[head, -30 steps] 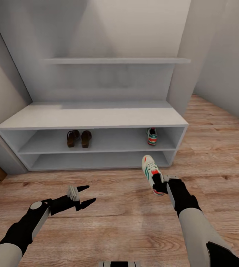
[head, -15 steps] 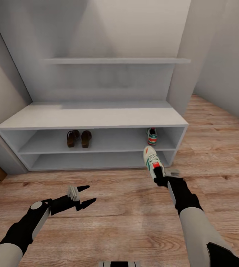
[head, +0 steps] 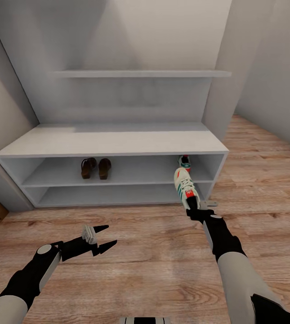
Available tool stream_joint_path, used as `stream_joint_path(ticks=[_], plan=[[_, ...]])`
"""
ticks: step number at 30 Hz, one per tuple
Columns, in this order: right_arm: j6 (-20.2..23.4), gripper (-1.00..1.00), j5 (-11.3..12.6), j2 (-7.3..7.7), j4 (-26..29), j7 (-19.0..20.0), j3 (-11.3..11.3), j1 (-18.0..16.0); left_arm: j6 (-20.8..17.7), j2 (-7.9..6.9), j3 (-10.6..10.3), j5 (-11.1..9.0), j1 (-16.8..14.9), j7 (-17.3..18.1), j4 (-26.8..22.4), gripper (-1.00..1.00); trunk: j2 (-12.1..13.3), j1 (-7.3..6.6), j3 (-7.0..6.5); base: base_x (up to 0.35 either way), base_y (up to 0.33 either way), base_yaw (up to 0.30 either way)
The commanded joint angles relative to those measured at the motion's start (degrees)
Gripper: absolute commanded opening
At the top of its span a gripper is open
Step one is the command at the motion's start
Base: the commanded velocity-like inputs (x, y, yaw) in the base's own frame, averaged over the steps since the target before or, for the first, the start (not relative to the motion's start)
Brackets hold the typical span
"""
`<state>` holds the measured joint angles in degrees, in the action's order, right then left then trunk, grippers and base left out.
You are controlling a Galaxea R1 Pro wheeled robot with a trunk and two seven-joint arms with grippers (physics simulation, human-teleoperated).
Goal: Pick up the two gym shoes and the two sandals from the corridor floor and place them onto the hallstand (shoe rack) in the corridor, making sure they are on the rack and not on the floor. Arrange them so the two gym shoes are next to each other and the two sandals are next to each other.
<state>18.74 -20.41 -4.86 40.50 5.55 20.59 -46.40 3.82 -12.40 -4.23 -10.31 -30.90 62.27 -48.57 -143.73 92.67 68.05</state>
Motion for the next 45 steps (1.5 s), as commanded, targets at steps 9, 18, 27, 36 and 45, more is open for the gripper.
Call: stream_joint_path(ticks=[9,18,27,36,45], plan=[[0.2,-1.00,-0.5,-0.08,-0.1,0.5,0.4,0.0,0.3,-0.08,-0.3,-0.3,0.0,0.0,0.1,1.00,0.0,-0.01,0.05,0.000,0.000,0.000],[0.2,-1.00,-0.8,-0.12,-2.7,0.5,0.5,0.0,0.3,-0.05,-0.2,-0.5,0.0,0.1,0.1,1.00,0.0,-0.01,0.05,0.041,0.000,0.000],[0.2,-1.00,-0.9,-0.10,-2.9,0.4,0.5,0.0,0.4,2.07,-0.4,-0.5,0.0,0.4,0.1,1.00,0.0,-0.01,0.05,0.224,0.000,0.000],[0.2,-1.00,-0.7,-0.09,-2.9,0.4,0.5,0.0,0.4,5.12,-2.1,-0.5,0.0,2.1,6.7,1.00,0.0,-0.01,0.05,0.040,0.000,0.000],[0.2,-1.00,-0.7,-0.11,-2.9,0.4,0.5,0.0,0.4,6.12,-2.2,-0.5,0.0,2.2,7.7,1.00,0.0,-0.01,0.05,0.253,0.094,0.000]])
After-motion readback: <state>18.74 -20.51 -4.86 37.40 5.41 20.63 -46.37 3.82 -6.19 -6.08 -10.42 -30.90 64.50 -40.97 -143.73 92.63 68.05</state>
